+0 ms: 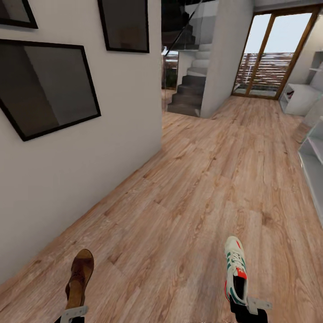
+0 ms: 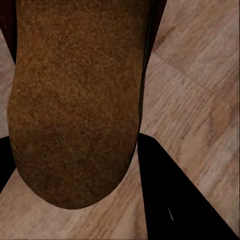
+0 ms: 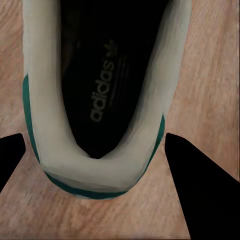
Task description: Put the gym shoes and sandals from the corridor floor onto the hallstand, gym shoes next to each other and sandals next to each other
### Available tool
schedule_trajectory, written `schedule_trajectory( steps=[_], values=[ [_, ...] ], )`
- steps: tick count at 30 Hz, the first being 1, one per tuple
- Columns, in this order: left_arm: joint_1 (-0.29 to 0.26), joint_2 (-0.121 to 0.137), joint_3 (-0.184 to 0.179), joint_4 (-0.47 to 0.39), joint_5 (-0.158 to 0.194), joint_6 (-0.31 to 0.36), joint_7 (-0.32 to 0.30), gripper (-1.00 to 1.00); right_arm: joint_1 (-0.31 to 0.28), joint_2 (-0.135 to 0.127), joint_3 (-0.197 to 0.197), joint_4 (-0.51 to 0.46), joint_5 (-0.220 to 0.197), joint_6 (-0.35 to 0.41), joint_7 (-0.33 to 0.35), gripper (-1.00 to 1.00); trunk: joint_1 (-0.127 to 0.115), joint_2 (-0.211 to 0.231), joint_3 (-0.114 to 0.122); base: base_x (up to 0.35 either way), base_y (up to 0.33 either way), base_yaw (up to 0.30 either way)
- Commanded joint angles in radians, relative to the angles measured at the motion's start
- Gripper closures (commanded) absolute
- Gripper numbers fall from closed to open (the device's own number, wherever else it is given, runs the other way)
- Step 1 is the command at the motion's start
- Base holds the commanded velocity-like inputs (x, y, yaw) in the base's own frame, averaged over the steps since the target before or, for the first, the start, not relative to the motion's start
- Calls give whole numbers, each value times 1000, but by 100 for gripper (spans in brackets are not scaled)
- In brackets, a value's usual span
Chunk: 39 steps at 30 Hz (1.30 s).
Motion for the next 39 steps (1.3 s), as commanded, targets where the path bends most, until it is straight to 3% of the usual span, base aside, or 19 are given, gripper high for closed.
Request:
schedule_trajectory(
  steps=[1,16,39],
  values=[
    [-1,0,9,0,-13,-4,-6,100,-1,0,-3,1,-1,-3,2,100,0,0,0,0,0,-300],
    [-1,0,9,-1,-13,-4,-6,100,-1,2,-3,1,-1,-3,2,100,0,0,6,23,0,-300],
    [-1,0,9,1,-13,-4,-6,100,-1,3,-2,2,0,-3,3,100,0,0,25,317,0,-271]
  ],
)
